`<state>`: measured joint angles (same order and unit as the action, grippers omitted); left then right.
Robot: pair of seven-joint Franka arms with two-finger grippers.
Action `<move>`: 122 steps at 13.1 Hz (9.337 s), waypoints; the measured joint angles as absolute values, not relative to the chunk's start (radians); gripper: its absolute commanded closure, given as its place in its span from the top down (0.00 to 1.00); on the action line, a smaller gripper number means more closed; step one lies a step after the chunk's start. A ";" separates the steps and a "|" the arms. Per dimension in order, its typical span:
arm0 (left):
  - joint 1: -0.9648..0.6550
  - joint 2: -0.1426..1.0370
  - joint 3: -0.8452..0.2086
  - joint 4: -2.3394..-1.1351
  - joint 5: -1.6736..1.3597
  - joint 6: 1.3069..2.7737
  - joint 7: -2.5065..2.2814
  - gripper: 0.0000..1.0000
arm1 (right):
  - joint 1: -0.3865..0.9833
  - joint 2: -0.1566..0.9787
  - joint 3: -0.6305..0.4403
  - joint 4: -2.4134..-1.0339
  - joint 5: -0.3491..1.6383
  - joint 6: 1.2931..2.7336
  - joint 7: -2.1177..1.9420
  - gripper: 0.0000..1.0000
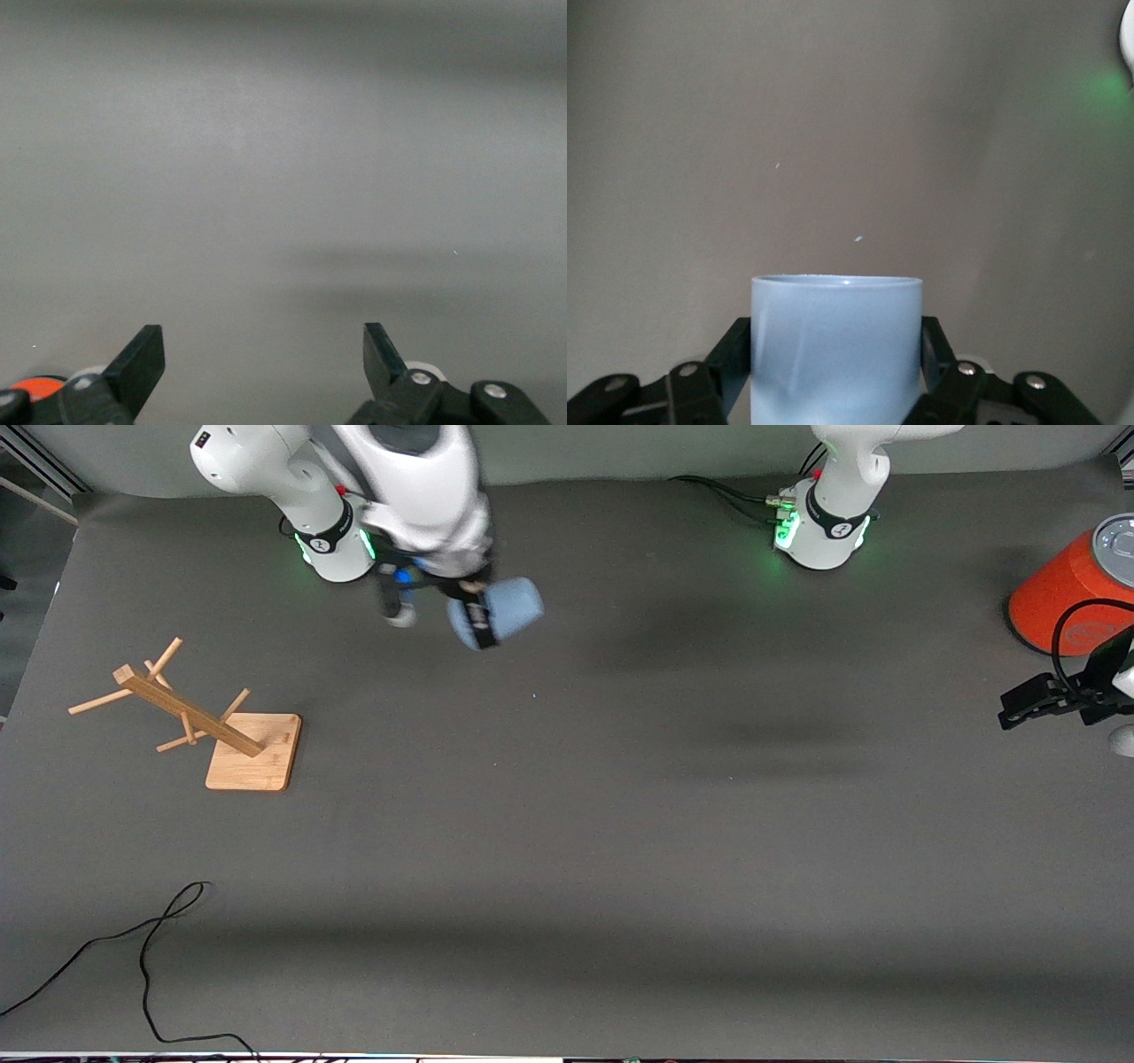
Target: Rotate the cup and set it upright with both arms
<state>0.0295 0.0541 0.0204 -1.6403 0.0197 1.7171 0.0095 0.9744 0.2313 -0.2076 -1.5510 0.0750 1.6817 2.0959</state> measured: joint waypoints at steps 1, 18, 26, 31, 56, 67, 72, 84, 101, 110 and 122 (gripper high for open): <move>0.029 0.054 0.021 -1.640 0.020 1.717 0.010 1.00 | 1.003 0.311 -0.207 -1.497 0.075 1.707 2.164 0.32; 0.030 0.060 0.021 -1.630 0.020 1.717 0.010 1.00 | 1.124 1.049 -0.213 -1.024 0.039 1.946 2.703 0.51; 0.030 0.065 0.020 -1.626 0.020 1.719 0.010 1.00 | 1.131 1.078 -0.217 -1.018 0.020 1.967 2.705 1.00; 0.030 0.086 0.021 -1.619 0.020 1.722 0.010 1.00 | 1.130 1.064 -0.224 -0.987 0.020 1.953 2.705 1.00; -0.686 0.493 -0.041 -1.343 0.211 1.471 -0.660 1.00 | 0.526 0.216 -0.523 -1.366 0.037 1.463 0.601 1.00; -0.926 0.944 -0.035 -1.154 0.451 1.533 -0.666 0.70 | -0.013 0.069 -0.044 -1.556 0.029 1.646 0.087 1.00; -0.942 0.946 -0.034 -1.181 0.497 1.522 -0.563 0.00 | -0.048 0.064 0.004 -1.556 0.027 1.649 0.034 1.00; -0.627 0.468 0.027 -1.149 0.203 1.296 -0.538 0.00 | 0.020 0.059 -0.061 -1.557 0.027 1.650 0.024 1.00; -0.686 0.467 -0.010 -1.913 0.422 2.441 -1.500 0.00 | 0.026 0.058 -0.063 -1.557 0.026 1.649 -0.009 1.00; -0.717 0.461 -0.006 -1.862 0.447 2.373 -1.557 1.00 | 0.036 0.055 -0.063 -1.555 0.026 1.647 0.023 1.00; -0.077 0.137 0.030 -1.623 0.056 1.798 -0.259 1.00 | 0.037 0.055 -0.068 -1.556 0.026 1.645 0.016 1.00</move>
<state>-0.0765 0.1367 0.0303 -1.6232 0.0560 1.7977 -0.2593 0.0371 0.0549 -0.0685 -1.5555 0.0264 1.6454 0.0165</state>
